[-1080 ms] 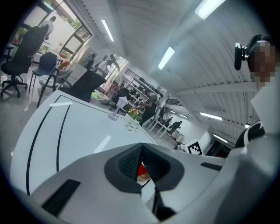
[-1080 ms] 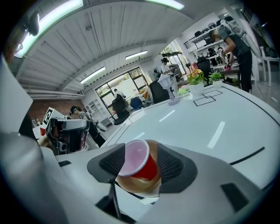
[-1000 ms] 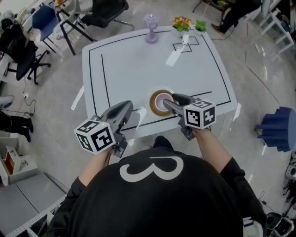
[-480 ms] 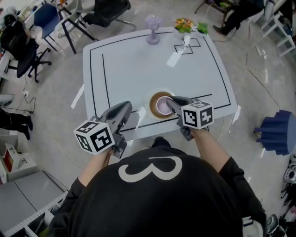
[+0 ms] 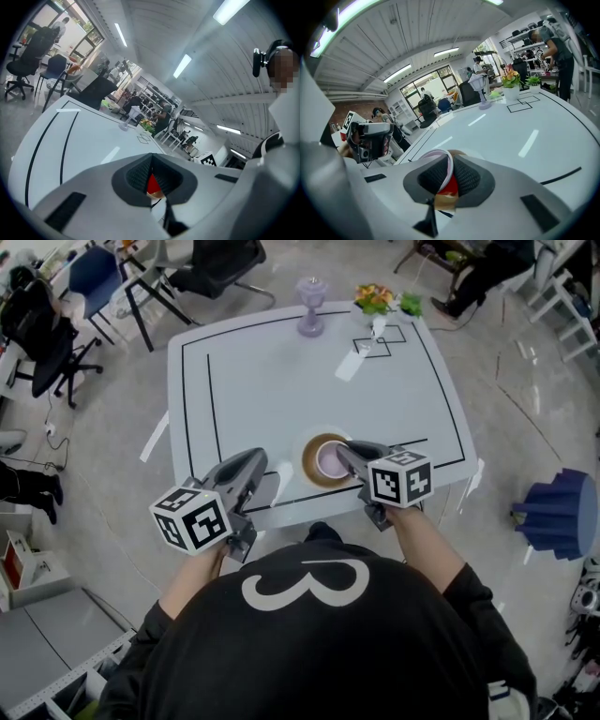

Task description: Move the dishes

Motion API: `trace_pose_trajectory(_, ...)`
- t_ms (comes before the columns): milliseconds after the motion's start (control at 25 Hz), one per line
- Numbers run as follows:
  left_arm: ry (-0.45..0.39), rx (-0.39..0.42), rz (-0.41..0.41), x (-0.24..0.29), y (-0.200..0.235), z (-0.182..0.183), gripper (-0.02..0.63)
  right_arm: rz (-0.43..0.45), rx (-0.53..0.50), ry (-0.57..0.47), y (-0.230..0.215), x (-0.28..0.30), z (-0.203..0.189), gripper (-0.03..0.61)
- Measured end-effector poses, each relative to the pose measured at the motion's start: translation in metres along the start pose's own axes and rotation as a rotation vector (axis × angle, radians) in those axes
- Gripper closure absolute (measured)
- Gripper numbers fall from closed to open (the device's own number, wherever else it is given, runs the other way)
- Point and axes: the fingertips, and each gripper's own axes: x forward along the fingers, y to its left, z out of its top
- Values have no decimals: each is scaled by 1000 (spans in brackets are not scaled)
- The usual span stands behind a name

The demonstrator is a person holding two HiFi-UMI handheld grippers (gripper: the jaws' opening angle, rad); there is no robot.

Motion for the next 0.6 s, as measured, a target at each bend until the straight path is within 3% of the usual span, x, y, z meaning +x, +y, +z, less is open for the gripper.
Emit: trace_pose_trajectory(600,-37,-19,11,0,5,15,611,103,-71,-63,24,-18,55,529)
